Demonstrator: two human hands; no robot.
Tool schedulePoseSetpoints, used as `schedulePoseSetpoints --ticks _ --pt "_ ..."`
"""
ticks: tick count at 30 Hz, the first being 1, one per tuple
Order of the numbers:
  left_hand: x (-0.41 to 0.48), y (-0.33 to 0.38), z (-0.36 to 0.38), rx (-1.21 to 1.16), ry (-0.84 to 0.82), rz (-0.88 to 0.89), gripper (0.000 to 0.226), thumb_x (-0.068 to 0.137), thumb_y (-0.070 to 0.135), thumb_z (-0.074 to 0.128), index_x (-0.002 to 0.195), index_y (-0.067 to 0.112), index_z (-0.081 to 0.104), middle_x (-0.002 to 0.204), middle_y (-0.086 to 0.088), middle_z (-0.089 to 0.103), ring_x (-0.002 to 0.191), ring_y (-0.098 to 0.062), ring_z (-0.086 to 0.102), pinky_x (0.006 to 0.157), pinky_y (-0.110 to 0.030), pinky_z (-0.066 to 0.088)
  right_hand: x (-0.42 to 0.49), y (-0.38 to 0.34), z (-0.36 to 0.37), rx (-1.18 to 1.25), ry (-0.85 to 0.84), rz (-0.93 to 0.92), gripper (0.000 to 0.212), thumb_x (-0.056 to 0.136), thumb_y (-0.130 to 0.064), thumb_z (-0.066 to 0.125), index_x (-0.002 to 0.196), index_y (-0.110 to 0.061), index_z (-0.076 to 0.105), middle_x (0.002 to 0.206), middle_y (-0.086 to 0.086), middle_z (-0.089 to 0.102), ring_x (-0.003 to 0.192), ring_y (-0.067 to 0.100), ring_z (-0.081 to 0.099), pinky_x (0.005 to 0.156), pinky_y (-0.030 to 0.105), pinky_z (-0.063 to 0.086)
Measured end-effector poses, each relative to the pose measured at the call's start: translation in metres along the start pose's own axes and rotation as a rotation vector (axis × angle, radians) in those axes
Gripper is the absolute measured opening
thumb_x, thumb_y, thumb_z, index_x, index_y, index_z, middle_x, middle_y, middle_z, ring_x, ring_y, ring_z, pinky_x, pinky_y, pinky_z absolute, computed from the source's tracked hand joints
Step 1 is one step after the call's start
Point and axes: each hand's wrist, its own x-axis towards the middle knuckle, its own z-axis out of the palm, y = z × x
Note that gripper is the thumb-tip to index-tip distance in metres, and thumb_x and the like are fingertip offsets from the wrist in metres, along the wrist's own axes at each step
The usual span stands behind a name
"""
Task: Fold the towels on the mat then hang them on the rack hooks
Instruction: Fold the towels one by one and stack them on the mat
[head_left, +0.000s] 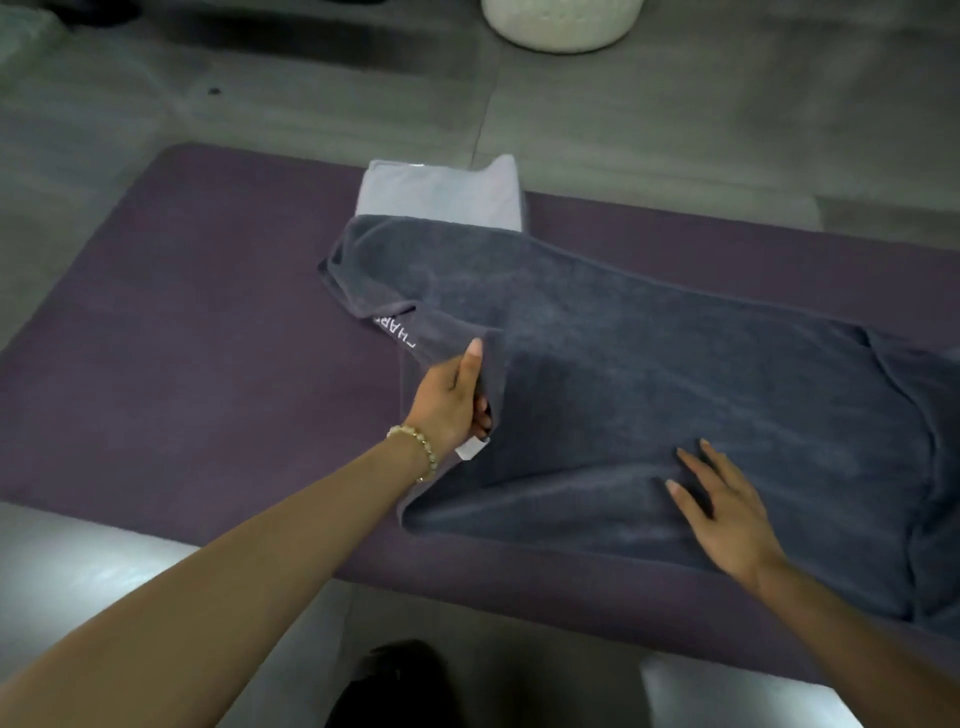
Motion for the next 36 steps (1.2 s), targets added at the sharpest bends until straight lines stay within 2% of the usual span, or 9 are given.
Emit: schedulePoseSetpoints --ticks 4,11,14,17,23,28,32,34,36 --pt "0.008 0.017 0.060 0.003 -0.135 0.109 0.036 0.103 0.032 0.032 0.109 0.016 0.064 0.050 0.002 0.044 0.042 -0.005 0.047 0.049 -0.019 0.047 -0.011 0.047 -0.018 0.051 0.036 0.099 0.053 0.097 -0.044 0.042 0.147 -0.027 0.034 0.159 -0.006 0.015 0.147 0.015 0.011 0.119 0.035 0.009" --pt "0.007 -0.028 0.124 0.138 -0.380 -0.105 0.033 0.098 0.037 0.044 0.116 0.013 0.058 0.067 -0.001 0.054 0.057 -0.010 0.057 0.056 -0.021 0.052 -0.026 0.080 -0.014 0.157 0.086 0.149 0.057 0.095 -0.042 0.048 0.147 -0.024 0.032 0.159 -0.003 0.017 0.147 0.015 0.010 0.119 0.033 0.010" --pt "0.008 -0.061 0.128 0.394 -0.204 0.013 0.026 0.092 0.028 0.060 0.113 0.014 0.053 0.089 0.000 0.059 0.075 -0.012 0.056 0.071 -0.017 0.049 -0.024 0.080 -0.011 0.170 0.091 0.157 0.058 0.095 -0.044 0.047 0.148 -0.025 0.031 0.159 -0.003 0.015 0.148 0.015 0.006 0.119 0.032 0.007" --pt "0.011 -0.074 0.124 0.542 0.003 0.011 0.034 0.081 0.036 0.071 0.101 0.019 0.049 0.090 0.004 0.055 0.086 -0.016 0.057 0.076 -0.025 0.044 -0.023 0.083 -0.008 0.175 0.109 0.132 0.058 0.095 -0.043 0.048 0.148 -0.025 0.031 0.159 -0.002 0.015 0.148 0.016 0.006 0.119 0.035 0.006" --pt "0.020 -0.054 0.148 1.033 -0.035 0.067 0.061 0.070 0.079 0.052 0.091 0.022 0.054 0.096 0.004 0.058 0.090 -0.018 0.060 0.076 -0.031 0.049 -0.026 0.091 -0.005 0.164 0.123 0.080 0.060 0.094 -0.041 0.051 0.148 -0.026 0.029 0.160 -0.002 0.014 0.148 0.016 0.006 0.119 0.034 0.006" --pt "0.022 -0.059 0.171 1.220 -0.104 0.130 0.044 0.089 0.055 0.050 0.102 0.014 0.058 0.109 -0.004 0.060 0.099 -0.023 0.060 0.076 -0.034 0.048 -0.026 0.093 -0.003 0.164 0.115 0.065 0.061 0.095 -0.042 0.050 0.149 -0.029 0.026 0.160 -0.005 0.010 0.148 0.014 0.003 0.119 0.032 0.003" --pt "0.026 -0.059 0.178 0.778 -0.001 0.076 0.025 0.097 0.033 0.047 0.085 0.013 0.057 0.092 -0.010 0.061 0.088 -0.027 0.059 0.073 -0.032 0.044 -0.025 0.096 -0.004 0.166 0.102 0.060 0.060 0.095 -0.043 0.049 0.149 -0.030 0.026 0.160 -0.006 0.010 0.148 0.013 0.003 0.118 0.031 0.003" --pt "0.022 -0.040 0.191 0.465 -0.060 0.151 0.034 0.097 0.028 0.050 0.066 0.017 0.040 0.068 -0.001 0.046 0.065 -0.017 0.046 0.067 -0.028 0.035 -0.025 0.097 -0.007 0.166 0.082 0.049 0.058 0.096 -0.043 0.048 0.148 -0.031 0.028 0.159 -0.010 0.012 0.147 0.011 0.004 0.118 0.030 0.004" --pt "0.013 -0.012 0.214 0.116 -0.211 0.144 0.034 0.098 0.026 0.050 0.069 0.017 0.035 0.067 -0.004 0.039 0.066 -0.013 0.040 0.068 -0.031 0.036 -0.023 0.101 -0.015 0.255 0.089 0.042 0.051 0.096 -0.039 0.050 0.144 -0.027 0.037 0.153 -0.011 0.025 0.145 0.011 0.016 0.117 0.026 0.012"
